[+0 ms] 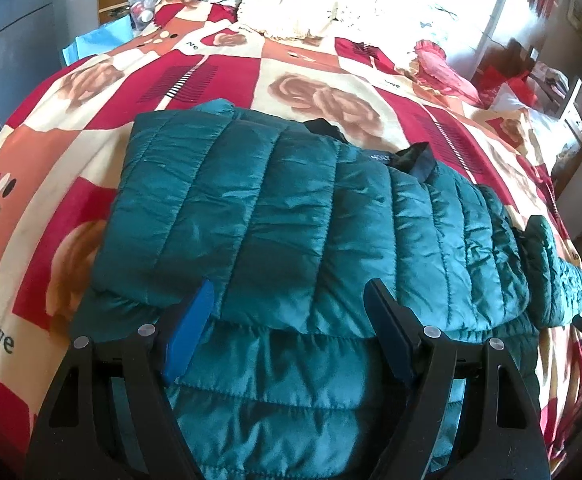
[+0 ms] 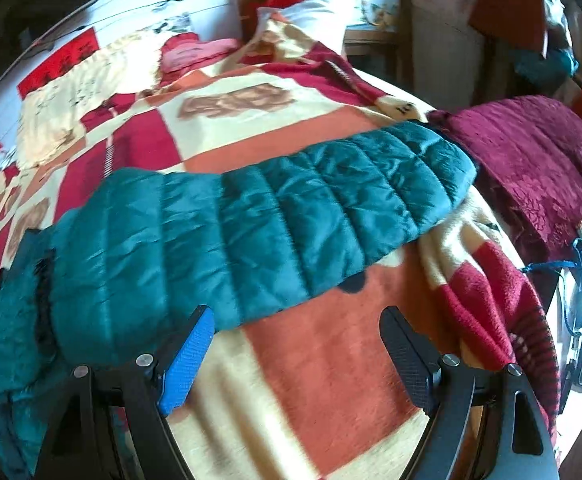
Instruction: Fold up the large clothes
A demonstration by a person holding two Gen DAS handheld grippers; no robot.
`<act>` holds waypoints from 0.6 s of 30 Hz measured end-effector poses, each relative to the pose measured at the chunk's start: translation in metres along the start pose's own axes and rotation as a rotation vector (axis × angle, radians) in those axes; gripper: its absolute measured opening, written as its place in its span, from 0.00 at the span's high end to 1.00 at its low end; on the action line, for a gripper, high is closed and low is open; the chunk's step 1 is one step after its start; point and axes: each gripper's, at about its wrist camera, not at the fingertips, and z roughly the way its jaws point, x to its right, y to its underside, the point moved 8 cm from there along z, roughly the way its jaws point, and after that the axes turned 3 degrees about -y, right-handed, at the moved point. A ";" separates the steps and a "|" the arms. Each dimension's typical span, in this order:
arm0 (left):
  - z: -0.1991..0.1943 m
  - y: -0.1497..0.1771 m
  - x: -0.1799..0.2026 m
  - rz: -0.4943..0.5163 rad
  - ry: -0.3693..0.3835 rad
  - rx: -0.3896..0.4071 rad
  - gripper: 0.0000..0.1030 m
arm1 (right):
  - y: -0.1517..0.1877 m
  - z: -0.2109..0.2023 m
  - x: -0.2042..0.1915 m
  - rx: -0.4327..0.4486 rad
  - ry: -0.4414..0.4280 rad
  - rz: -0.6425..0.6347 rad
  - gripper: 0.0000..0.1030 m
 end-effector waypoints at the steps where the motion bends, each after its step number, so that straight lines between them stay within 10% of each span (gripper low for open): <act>1: 0.001 -0.001 -0.002 -0.005 -0.004 -0.001 0.24 | -0.001 0.002 0.005 -0.001 0.006 0.013 0.20; 18: 0.016 -0.001 -0.014 -0.028 -0.020 -0.022 0.24 | -0.039 0.062 0.066 0.015 -0.024 0.275 0.20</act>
